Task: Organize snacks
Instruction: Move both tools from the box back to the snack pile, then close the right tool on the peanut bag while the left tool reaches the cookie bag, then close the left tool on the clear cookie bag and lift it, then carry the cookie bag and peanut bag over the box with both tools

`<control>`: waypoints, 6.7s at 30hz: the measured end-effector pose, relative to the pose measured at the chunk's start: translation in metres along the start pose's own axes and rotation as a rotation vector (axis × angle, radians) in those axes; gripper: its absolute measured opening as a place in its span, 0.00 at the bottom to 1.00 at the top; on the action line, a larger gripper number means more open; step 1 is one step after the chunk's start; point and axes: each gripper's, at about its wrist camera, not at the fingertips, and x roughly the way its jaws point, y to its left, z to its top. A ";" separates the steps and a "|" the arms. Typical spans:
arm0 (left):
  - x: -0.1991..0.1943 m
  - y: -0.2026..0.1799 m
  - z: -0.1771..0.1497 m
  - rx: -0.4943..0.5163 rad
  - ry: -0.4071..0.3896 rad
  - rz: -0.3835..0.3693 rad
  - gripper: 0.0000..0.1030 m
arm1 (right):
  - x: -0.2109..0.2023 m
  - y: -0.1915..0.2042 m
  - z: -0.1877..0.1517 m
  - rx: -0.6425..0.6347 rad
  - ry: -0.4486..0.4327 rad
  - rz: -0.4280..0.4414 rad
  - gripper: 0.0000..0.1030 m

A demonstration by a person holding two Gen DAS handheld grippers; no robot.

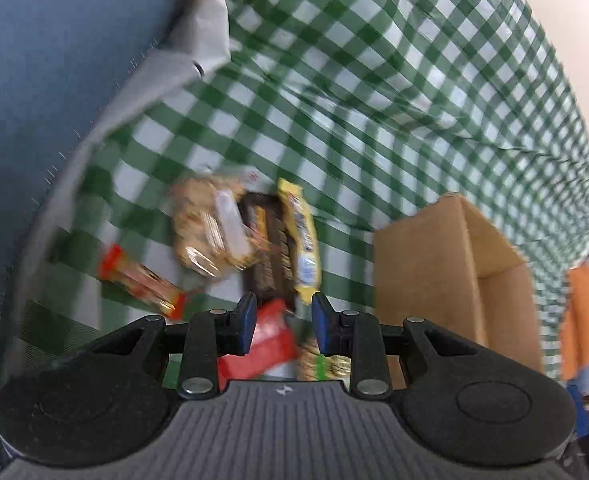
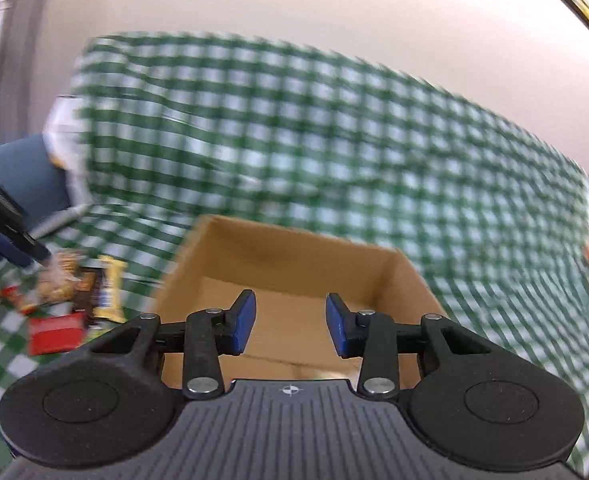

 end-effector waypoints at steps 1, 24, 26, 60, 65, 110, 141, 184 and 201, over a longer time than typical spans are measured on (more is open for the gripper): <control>0.006 0.000 -0.001 -0.001 0.032 -0.028 0.31 | -0.003 0.009 0.000 -0.036 -0.023 0.016 0.39; 0.097 -0.051 -0.033 0.148 0.335 0.051 0.42 | 0.004 0.051 -0.001 -0.183 -0.038 0.105 0.38; 0.093 -0.052 -0.032 0.154 0.325 0.030 0.32 | 0.003 0.050 -0.002 -0.183 -0.039 0.106 0.38; -0.020 0.046 0.017 -0.167 0.017 0.091 0.49 | 0.016 0.166 -0.030 -0.194 0.130 0.437 0.86; -0.009 0.057 0.030 -0.274 -0.015 0.097 0.71 | 0.045 0.172 -0.033 -0.162 0.197 0.430 0.90; -0.046 0.022 0.004 -0.197 -0.159 -0.086 0.40 | 0.055 0.156 0.010 -0.133 0.321 0.472 0.78; -0.068 -0.105 -0.066 0.221 -0.289 -0.164 0.40 | -0.009 -0.090 -0.016 0.096 0.039 0.056 0.79; -0.017 -0.207 -0.144 0.660 -0.333 -0.296 0.40 | -0.003 -0.109 -0.017 0.196 0.009 -0.145 0.79; -0.018 -0.207 -0.146 0.680 -0.329 -0.284 0.40 | 0.000 -0.108 -0.016 0.178 0.022 -0.134 0.79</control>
